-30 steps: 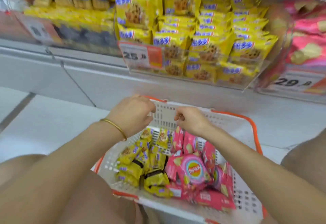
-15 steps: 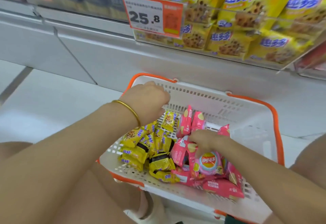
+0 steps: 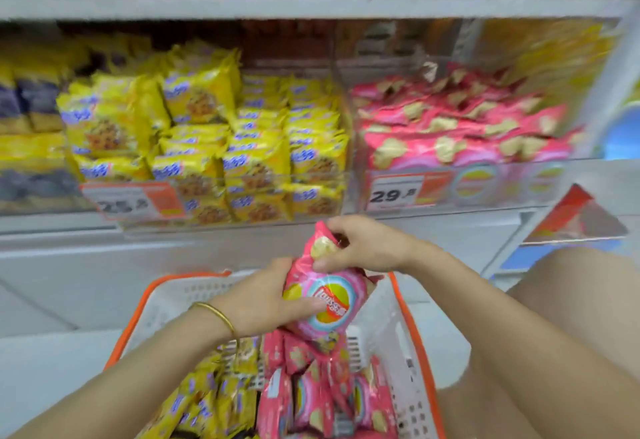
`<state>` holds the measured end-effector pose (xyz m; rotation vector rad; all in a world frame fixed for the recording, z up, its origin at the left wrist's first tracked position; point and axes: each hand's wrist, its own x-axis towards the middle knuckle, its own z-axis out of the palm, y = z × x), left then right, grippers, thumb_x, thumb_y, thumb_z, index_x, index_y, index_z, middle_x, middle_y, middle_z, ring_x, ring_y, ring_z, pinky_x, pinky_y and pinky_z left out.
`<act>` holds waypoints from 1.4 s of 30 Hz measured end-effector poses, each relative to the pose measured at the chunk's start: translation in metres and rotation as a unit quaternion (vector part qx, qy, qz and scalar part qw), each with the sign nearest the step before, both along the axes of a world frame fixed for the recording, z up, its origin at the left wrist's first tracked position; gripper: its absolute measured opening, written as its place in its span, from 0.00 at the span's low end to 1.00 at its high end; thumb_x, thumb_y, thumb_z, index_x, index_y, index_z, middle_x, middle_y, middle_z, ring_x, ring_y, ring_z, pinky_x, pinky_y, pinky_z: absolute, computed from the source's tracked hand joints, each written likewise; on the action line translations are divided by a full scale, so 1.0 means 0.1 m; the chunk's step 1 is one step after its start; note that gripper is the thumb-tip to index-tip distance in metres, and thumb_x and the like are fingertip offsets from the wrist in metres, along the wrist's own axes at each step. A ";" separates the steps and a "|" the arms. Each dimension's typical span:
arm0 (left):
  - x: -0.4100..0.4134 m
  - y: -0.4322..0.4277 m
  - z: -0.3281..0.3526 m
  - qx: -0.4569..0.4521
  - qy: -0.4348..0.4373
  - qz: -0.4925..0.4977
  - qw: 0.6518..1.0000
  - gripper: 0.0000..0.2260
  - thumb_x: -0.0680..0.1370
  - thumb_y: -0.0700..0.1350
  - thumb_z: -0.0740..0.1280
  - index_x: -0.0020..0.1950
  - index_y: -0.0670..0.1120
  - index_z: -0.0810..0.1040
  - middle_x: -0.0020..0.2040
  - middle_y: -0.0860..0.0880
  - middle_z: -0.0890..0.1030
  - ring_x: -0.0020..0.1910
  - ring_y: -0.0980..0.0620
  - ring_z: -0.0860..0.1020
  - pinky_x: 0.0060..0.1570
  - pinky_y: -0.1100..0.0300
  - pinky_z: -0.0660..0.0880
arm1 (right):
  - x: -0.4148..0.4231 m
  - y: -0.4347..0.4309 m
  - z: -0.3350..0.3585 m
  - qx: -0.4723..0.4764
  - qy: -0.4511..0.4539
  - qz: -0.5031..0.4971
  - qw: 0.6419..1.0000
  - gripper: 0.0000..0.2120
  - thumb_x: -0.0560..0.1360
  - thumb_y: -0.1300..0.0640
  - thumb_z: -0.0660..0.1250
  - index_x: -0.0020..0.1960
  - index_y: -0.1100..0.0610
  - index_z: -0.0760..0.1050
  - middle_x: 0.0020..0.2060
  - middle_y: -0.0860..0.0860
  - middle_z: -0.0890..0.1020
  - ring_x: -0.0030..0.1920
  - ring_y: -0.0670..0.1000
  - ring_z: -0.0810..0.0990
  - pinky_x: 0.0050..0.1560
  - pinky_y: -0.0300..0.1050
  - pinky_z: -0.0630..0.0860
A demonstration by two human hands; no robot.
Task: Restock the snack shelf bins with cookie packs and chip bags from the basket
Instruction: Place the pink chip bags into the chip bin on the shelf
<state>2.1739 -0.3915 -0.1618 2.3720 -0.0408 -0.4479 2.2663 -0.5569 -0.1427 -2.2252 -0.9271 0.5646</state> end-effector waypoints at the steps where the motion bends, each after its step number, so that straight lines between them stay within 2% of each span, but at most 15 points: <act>1: 0.06 -0.10 0.10 -0.005 -0.033 0.012 0.999 0.22 0.71 0.56 0.70 0.61 0.50 0.68 0.53 0.55 0.75 0.50 0.59 0.75 0.45 0.71 0.71 | 0.00 -0.10 0.14 0.023 -0.021 -0.020 0.999 0.15 0.70 0.54 0.74 0.35 0.51 0.67 0.31 0.44 0.70 0.31 0.41 0.67 0.32 0.34 0.65; 4: 0.21 -0.38 0.41 -0.033 -0.112 0.028 0.993 0.12 0.72 0.51 0.72 0.50 0.52 0.71 0.46 0.55 0.78 0.42 0.62 0.76 0.40 0.73 0.71 | -0.01 -0.38 0.42 0.076 -0.087 -0.077 0.990 0.16 0.70 0.51 0.74 0.35 0.50 0.66 0.30 0.44 0.68 0.31 0.42 0.65 0.33 0.36 0.64; 7: 0.33 -0.56 0.71 -0.098 -0.129 0.038 0.986 0.11 0.70 0.50 0.72 0.49 0.50 0.76 0.45 0.53 0.82 0.41 0.59 0.80 0.43 0.67 0.76 | 0.01 -0.66 0.62 0.191 -0.056 -0.145 0.969 0.10 0.73 0.50 0.71 0.42 0.56 0.75 0.33 0.48 0.75 0.35 0.45 0.72 0.34 0.44 0.69; 9: 0.39 -0.65 0.87 -0.138 -0.138 0.061 0.979 0.14 0.69 0.53 0.72 0.49 0.47 0.78 0.43 0.50 0.83 0.39 0.55 0.80 0.42 0.59 0.78 | 0.00 -0.86 0.76 0.281 -0.029 -0.229 0.932 0.10 0.74 0.52 0.68 0.48 0.59 0.76 0.35 0.49 0.78 0.36 0.45 0.75 0.33 0.39 0.71; 11: 0.46 -0.74 1.02 -0.169 -0.157 0.087 0.969 0.09 0.73 0.52 0.70 0.45 0.47 0.78 0.36 0.51 0.82 0.32 0.56 0.78 0.35 0.62 0.75 | 0.04 -1.05 0.84 0.353 0.019 -0.284 0.891 0.13 0.74 0.51 0.68 0.53 0.60 0.74 0.38 0.50 0.80 0.38 0.47 0.79 0.38 0.41 0.77; 13: 0.61 -0.81 1.16 -0.219 -0.171 0.125 0.953 0.09 0.75 0.52 0.69 0.46 0.46 0.79 0.38 0.52 0.84 0.35 0.56 0.81 0.41 0.60 0.78 | 0.09 -1.17 0.87 0.371 0.090 -0.277 0.882 0.23 0.72 0.48 0.69 0.59 0.61 0.72 0.43 0.52 0.82 0.40 0.49 0.83 0.44 0.49 0.81; 15: 0.81 -0.87 1.30 -0.234 -0.164 0.145 0.947 0.21 0.69 0.60 0.71 0.52 0.45 0.79 0.46 0.46 0.85 0.45 0.47 0.83 0.51 0.47 0.79 | 0.13 -1.16 0.92 0.330 0.102 -0.250 0.904 0.24 0.68 0.44 0.71 0.58 0.56 0.73 0.46 0.51 0.83 0.42 0.48 0.83 0.44 0.49 0.81; 18: 1.10 -0.92 1.41 -0.191 -0.180 0.175 0.949 0.38 0.59 0.71 0.68 0.53 0.40 0.77 0.43 0.43 0.83 0.44 0.42 0.82 0.53 0.43 0.77 | 0.41 -1.04 1.06 0.270 0.051 -0.275 0.921 0.18 0.65 0.45 0.76 0.50 0.54 0.79 0.44 0.50 0.85 0.41 0.47 0.83 0.42 0.45 0.79; 20: 1.29 -0.94 1.44 -0.115 -0.223 0.195 0.948 0.32 0.69 0.68 0.65 0.51 0.38 0.77 0.41 0.44 0.79 0.47 0.41 0.80 0.52 0.49 0.76 | 0.77 -0.99 1.08 0.259 0.078 -0.320 0.908 0.28 0.58 0.42 0.79 0.49 0.59 0.79 0.45 0.57 0.84 0.42 0.53 0.82 0.46 0.53 0.79; 22: 1.44 -0.89 1.43 0.036 -0.279 0.204 0.938 0.27 0.76 0.62 0.62 0.61 0.39 0.75 0.54 0.41 0.77 0.60 0.40 0.74 0.57 0.53 0.71 | 1.16 -0.95 1.09 0.250 0.100 -0.364 0.892 0.40 0.51 0.39 0.81 0.53 0.63 0.77 0.49 0.59 0.83 0.47 0.58 0.82 0.50 0.55 0.79; 24: 1.52 -0.85 1.40 0.148 -0.306 0.170 0.925 0.26 0.78 0.57 0.61 0.68 0.40 0.70 0.66 0.40 0.72 0.67 0.41 0.67 0.64 0.51 0.65 | 1.45 -0.88 1.13 0.247 0.076 -0.385 0.886 0.36 0.58 0.45 0.81 0.57 0.64 0.73 0.52 0.59 0.81 0.51 0.59 0.81 0.47 0.52 0.77; 27: 1.62 -0.78 1.27 0.222 -0.293 0.101 0.924 0.20 0.80 0.52 0.58 0.67 0.41 0.70 0.70 0.41 0.67 0.71 0.44 0.62 0.68 0.50 0.62 | 1.84 -0.70 1.20 0.257 0.020 -0.420 0.870 0.33 0.65 0.51 0.78 0.61 0.66 0.69 0.54 0.56 0.76 0.53 0.55 0.76 0.48 0.48 0.73; 31: 1.68 -0.76 1.16 0.268 -0.284 0.071 0.918 0.17 0.80 0.47 0.57 0.65 0.42 0.72 0.70 0.44 0.67 0.71 0.47 0.63 0.66 0.49 0.65 | 2.26 -0.43 1.23 0.285 -0.003 -0.411 0.866 0.33 0.66 0.56 0.78 0.67 0.61 0.69 0.62 0.54 0.76 0.63 0.53 0.74 0.64 0.42 0.69; 36: 1.68 -0.72 1.14 0.279 -0.284 0.059 0.915 0.18 0.78 0.44 0.57 0.67 0.42 0.70 0.71 0.47 0.66 0.71 0.47 0.63 0.67 0.48 0.65 | 2.50 -0.25 1.18 0.108 -0.120 -0.392 0.906 0.40 0.65 0.49 0.78 0.70 0.58 0.64 0.68 0.53 0.72 0.68 0.53 0.71 0.66 0.41 0.66; 42: 1.68 -0.73 1.18 0.268 -0.285 0.059 0.919 0.17 0.78 0.44 0.57 0.66 0.44 0.70 0.68 0.47 0.68 0.69 0.49 0.64 0.66 0.51 0.63 | 2.63 -0.27 1.10 0.066 -0.167 -0.393 0.902 0.35 0.68 0.51 0.75 0.70 0.59 0.65 0.68 0.54 0.72 0.67 0.54 0.71 0.63 0.41 0.68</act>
